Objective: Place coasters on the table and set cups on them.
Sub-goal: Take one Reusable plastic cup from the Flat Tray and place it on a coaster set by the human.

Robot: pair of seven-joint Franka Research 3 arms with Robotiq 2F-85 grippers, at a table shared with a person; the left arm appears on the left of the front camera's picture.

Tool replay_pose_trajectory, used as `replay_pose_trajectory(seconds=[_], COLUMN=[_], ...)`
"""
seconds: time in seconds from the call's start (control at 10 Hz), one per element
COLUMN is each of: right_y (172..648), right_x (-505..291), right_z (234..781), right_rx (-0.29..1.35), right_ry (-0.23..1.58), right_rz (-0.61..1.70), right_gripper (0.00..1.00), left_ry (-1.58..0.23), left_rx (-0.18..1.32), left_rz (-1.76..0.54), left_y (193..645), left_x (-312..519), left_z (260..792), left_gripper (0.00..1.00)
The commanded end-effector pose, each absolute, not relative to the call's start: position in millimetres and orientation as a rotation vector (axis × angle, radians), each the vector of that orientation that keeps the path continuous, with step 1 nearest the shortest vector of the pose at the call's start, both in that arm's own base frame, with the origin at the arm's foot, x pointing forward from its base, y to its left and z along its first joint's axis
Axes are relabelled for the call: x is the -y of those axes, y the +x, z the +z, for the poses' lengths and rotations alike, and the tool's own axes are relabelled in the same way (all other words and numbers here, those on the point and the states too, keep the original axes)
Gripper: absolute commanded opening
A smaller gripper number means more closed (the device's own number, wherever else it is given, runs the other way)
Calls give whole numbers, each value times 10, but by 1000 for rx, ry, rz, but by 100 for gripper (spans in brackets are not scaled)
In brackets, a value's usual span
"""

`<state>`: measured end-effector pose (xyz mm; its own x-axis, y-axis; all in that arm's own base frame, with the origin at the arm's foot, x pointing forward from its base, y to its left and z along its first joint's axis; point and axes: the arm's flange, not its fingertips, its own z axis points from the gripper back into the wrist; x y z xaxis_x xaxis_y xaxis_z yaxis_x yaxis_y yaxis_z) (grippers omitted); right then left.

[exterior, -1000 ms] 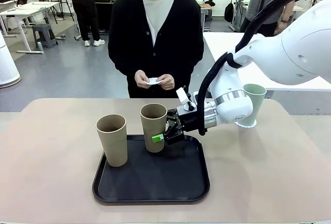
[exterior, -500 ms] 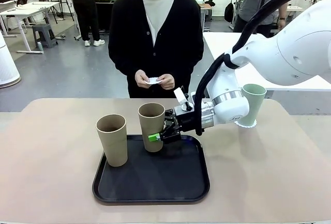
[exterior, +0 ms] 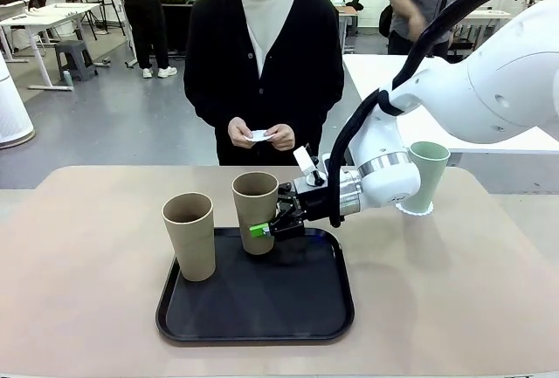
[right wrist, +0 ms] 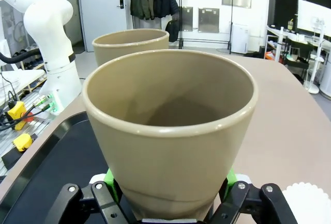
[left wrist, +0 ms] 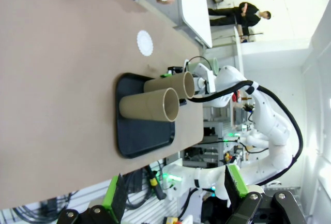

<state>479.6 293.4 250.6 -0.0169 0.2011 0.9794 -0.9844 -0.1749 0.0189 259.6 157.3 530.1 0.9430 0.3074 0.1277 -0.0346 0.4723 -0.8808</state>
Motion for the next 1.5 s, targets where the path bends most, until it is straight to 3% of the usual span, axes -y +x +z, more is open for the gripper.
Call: replay_pose_trajectory(seconds=[0.0, 0.5, 0.7, 0.8, 1.1, 1.2, 1.4], right_y=[4672, 4573, 4584, 4575, 4575, 4580, 4701], right_x=[-2911, -2912, -2944, -2922, -2922, -2917, -2913], right_z=[2942, 4062, 4045, 4158, 4158, 4140, 4135], right_rx=[1003, 965, 912, 1001, 1001, 977, 979], right_ry=[1163, 1165, 1148, 1163, 1163, 1159, 1151], right_rz=[1429, 1428, 1411, 1431, 1431, 1426, 1440], right_gripper=[0, 0, 0, 0, 0, 84, 84], left_ry=[-1074, -1074, -1074, -1074, -1074, -1074, -1074], left_rx=[294, 294, 294, 294, 294, 294, 294], left_rz=[202, 202, 202, 202, 202, 202, 202], left_y=[2590, 2590, 2590, 2590, 2590, 2590, 2590], left_x=[-1585, -1585, -1585, -1585, -1585, -1585, -1585], left_z=[5315, 5315, 5315, 5315, 5315, 5315, 5315], left_gripper=[100, 100, 100, 100, 100, 100, 100])
